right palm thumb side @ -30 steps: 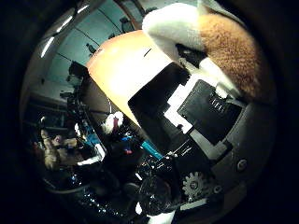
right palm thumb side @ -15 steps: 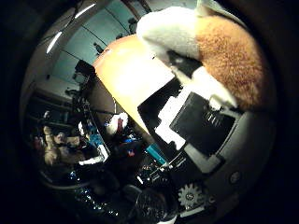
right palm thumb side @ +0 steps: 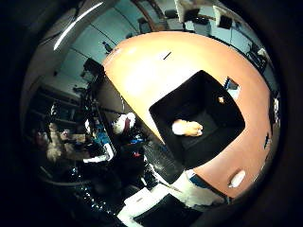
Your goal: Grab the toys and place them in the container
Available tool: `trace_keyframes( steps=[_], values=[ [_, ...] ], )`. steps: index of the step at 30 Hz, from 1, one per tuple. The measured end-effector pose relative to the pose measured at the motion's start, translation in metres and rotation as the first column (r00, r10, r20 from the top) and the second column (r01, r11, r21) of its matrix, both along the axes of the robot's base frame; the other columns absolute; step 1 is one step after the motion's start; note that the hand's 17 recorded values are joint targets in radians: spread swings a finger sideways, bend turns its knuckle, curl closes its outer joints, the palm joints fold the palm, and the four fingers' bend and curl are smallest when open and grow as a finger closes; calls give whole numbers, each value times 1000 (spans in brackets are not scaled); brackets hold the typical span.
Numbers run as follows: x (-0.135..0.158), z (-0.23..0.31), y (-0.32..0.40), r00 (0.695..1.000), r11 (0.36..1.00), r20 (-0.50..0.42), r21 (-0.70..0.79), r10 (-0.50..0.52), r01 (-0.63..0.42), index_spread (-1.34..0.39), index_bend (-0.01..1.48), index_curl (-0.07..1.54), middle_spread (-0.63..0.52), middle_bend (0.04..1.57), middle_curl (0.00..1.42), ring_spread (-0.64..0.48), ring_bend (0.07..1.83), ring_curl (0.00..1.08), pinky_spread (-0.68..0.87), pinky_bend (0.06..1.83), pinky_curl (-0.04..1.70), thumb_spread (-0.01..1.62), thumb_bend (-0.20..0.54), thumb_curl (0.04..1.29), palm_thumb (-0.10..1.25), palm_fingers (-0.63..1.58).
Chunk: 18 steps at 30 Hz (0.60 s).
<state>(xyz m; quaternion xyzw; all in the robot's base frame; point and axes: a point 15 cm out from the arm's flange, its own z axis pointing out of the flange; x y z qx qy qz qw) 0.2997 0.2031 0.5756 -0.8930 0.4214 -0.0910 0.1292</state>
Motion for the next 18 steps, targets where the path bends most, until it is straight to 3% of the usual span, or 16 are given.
trace_keyframes(
  steps=[10, 18],
  values=[
    [10, -4, -79, 992, 992, 15, -26, -124, 125, -420, 181, 365, -16, 254, 337, 193, 360, 224, 510, 572, 380, 1120, -21, 254, 391, 159],
    [13, -12, -189, 959, 955, 11, -90, -282, 282, -404, 171, 327, -16, 200, 327, 196, 312, 220, 506, 510, 323, 1113, -21, 255, 403, 205]
  ],
)
